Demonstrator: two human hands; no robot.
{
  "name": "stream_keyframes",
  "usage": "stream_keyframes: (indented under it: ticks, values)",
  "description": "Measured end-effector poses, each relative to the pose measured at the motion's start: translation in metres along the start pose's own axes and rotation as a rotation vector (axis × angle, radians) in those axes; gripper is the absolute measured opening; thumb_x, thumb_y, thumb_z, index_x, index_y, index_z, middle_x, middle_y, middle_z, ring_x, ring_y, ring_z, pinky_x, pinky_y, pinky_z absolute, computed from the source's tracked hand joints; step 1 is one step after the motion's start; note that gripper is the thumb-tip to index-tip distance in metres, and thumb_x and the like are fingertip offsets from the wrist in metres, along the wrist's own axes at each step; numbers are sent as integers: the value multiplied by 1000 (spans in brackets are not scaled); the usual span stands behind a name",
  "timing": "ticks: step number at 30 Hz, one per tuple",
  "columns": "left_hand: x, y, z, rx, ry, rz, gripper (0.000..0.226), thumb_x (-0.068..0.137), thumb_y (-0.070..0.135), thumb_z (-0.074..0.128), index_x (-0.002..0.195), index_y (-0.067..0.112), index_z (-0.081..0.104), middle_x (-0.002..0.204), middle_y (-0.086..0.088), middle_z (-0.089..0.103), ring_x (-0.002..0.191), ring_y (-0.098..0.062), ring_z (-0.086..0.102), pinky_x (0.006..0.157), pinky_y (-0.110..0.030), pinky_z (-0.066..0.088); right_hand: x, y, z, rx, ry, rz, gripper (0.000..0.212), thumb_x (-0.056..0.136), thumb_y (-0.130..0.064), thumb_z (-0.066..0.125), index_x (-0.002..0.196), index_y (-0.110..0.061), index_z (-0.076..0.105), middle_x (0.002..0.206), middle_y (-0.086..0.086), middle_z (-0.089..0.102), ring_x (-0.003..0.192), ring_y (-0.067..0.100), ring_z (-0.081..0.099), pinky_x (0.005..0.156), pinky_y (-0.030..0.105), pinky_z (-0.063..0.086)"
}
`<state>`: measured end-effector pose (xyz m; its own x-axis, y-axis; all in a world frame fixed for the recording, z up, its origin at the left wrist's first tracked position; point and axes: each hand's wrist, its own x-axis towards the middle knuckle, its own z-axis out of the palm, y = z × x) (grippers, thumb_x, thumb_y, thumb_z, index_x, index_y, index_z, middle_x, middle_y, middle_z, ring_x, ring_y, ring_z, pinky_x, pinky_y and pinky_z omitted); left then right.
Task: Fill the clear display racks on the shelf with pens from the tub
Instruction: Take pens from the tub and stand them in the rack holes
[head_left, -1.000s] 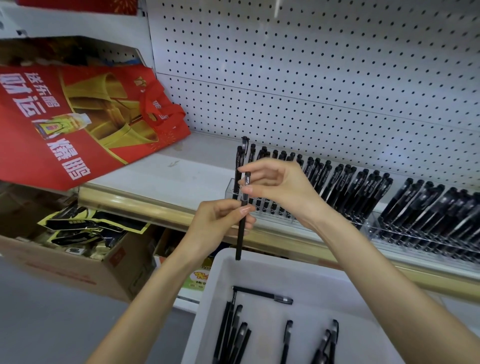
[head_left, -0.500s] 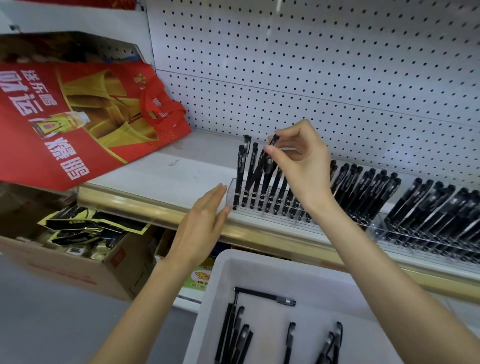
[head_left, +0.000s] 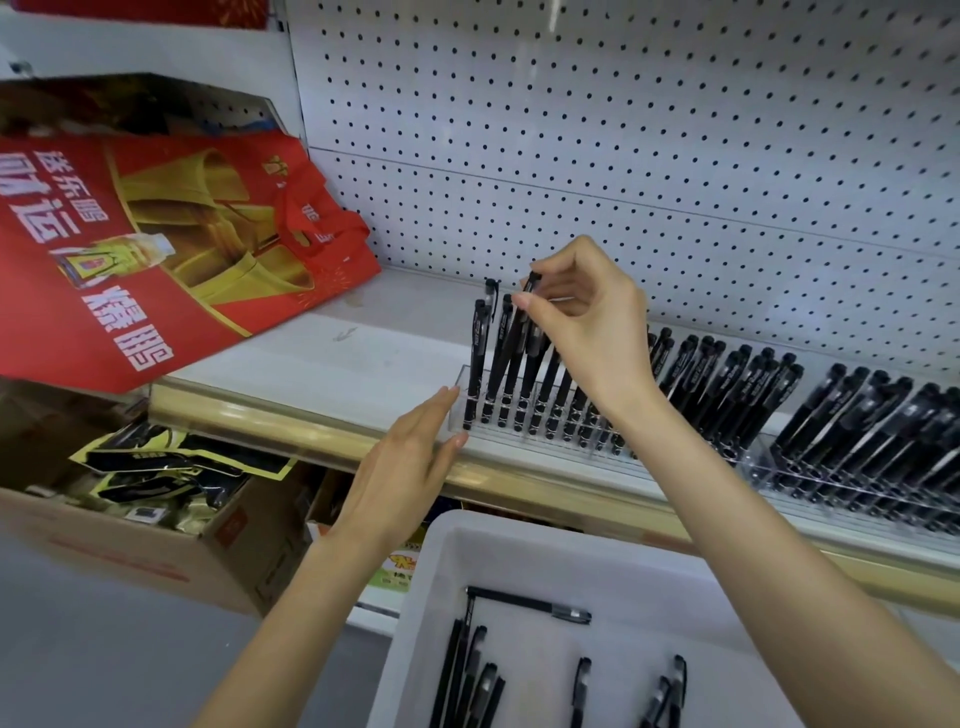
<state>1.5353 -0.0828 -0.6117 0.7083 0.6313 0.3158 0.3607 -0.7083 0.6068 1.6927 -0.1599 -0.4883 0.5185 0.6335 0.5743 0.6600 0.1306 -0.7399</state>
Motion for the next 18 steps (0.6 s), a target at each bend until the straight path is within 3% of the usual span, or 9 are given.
stream_keyframes:
  ticks: [7,14,18]
  values:
    - [1,0,0,-22,6,2,53,99,37,44,148,32,27,149,8,39,134,-8,38,98,-18,33,-4,8,4,-41,-98,40,17,80,-9,75,87,-14,60,84,-3,67,80,1,64,74,13,51]
    - [2,1,-1,-32,8,2,52,99,38,43,148,33,28,149,8,39,134,-7,39,100,-20,34,-4,12,13,-142,-108,-31,15,77,-8,77,90,-10,70,82,-6,61,73,-1,57,72,8,46]
    - [2,0,0,-33,9,-4,52,99,38,42,148,33,28,149,8,39,134,-8,38,100,-20,34,-1,15,16,-223,-131,-51,7,78,-3,74,80,-9,72,80,-7,59,65,-5,52,68,7,42]
